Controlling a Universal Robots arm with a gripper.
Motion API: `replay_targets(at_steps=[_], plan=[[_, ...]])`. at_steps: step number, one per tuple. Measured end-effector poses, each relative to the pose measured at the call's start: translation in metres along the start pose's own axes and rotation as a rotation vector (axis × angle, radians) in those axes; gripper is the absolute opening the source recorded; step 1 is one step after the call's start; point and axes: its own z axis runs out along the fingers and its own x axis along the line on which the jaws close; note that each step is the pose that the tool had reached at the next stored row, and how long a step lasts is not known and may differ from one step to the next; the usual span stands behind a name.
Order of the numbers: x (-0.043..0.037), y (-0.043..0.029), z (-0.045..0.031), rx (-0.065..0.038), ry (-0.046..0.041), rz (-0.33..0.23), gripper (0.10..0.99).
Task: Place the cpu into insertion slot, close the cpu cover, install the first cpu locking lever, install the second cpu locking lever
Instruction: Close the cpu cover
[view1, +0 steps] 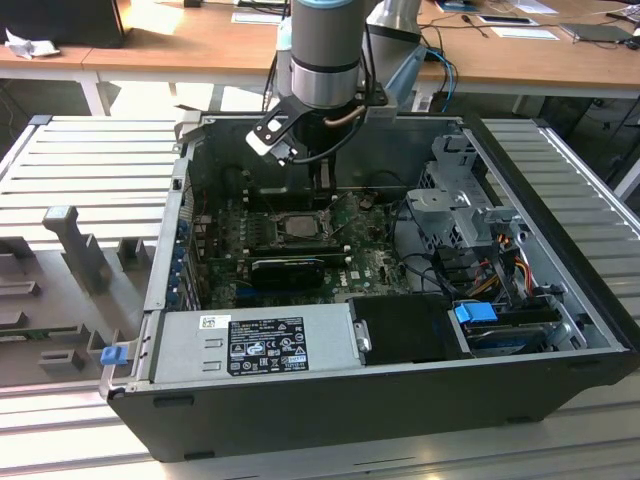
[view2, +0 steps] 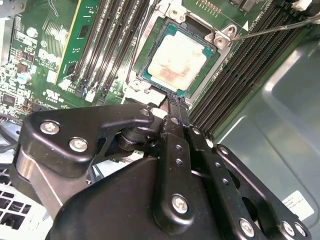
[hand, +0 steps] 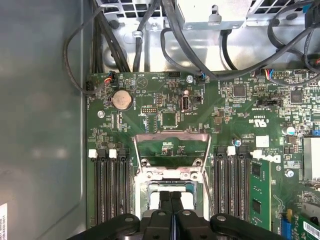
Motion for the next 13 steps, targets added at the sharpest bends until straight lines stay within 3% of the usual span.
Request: replay_targets(at_steps=[13], plan=[[0.0008, 0.0011, -0.0130, 0.000, 0.0003, 0.000, 0.106]])
